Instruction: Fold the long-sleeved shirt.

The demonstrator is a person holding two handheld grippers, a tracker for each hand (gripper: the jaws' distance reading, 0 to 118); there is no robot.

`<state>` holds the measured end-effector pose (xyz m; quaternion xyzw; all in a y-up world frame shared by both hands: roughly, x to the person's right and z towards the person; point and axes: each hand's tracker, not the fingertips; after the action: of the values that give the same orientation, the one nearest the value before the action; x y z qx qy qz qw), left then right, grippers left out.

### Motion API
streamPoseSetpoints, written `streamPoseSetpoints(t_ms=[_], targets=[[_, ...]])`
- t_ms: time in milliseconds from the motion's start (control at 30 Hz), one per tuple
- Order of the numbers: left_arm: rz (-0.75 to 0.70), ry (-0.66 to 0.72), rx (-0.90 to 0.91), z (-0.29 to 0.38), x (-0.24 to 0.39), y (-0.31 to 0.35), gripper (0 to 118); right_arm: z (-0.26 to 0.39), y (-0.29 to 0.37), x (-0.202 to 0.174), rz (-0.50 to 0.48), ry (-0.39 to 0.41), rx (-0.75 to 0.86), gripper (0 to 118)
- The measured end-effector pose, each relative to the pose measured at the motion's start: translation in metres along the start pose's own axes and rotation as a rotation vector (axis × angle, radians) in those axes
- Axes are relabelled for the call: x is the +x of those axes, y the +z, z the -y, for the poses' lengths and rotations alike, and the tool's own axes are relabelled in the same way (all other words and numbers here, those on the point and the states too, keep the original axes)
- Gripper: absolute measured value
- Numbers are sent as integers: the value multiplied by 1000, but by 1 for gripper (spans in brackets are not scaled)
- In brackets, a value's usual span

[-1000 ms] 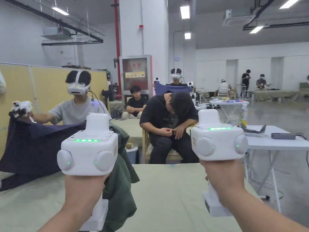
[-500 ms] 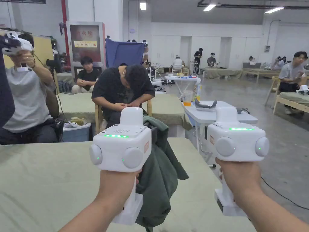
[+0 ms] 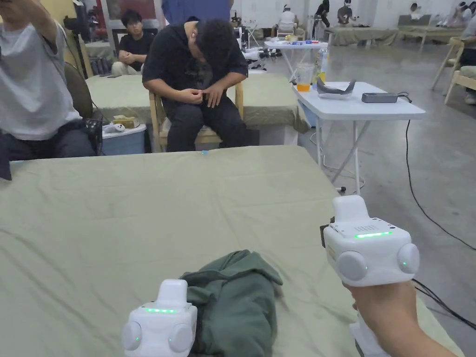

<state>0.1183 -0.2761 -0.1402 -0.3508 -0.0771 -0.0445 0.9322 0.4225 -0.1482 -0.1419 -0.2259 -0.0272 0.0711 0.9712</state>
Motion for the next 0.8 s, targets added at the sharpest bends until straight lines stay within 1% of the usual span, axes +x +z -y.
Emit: streamPoseSetpoints(t_ms=[33,67,100,133,167,233,333,400,467,533,567,600,633,667,700,733,800], targets=[[-40,-17,3,-7,-1,2,117,1,0,-1,-9,2,-9,8],[-100,-22,-7,-14,-6,5,118,1,-1,-4,-18,5,-16,8],[-47,26,28,-27,-17,15,118,-3,-1,-7,-21,9,-13,8],[11,71,103,-39,-26,29,118,-7,0,-9,-22,12,-8,8],[17,89,140,-56,-34,41,118,-13,3,-10,-27,7,4,8],[-48,82,202,-89,-47,64,118,-33,8,-13,-51,-10,36,8],[-50,87,340,-141,-65,115,118,-75,26,-16,-62,-27,113,8],[-82,59,413,-174,-72,151,118,-105,40,-18,-80,-45,158,8],[-81,59,493,-196,-78,182,118,-133,54,-20,-94,-41,196,8],[-82,81,544,-216,-81,212,117,-158,67,-22,-87,-45,228,8],[-86,93,563,-223,-82,226,106,-167,76,-23,-99,-55,253,8],[-70,101,599,-225,-84,240,80,-176,82,-22,-107,-70,268,8],[-39,110,638,-227,-83,248,33,-183,88,-22,-112,-87,278,8],[-70,108,623,-229,-82,255,5,-187,93,-22,-129,-107,291,8],[-100,114,625,-225,-79,257,5,-187,99,-22,-143,-111,303,8],[-100,121,646,-220,-79,258,5,-188,102,-23,-139,-99,305,8],[-70,118,657,-215,-77,257,5,-186,105,-26,-121,-68,314,8]])
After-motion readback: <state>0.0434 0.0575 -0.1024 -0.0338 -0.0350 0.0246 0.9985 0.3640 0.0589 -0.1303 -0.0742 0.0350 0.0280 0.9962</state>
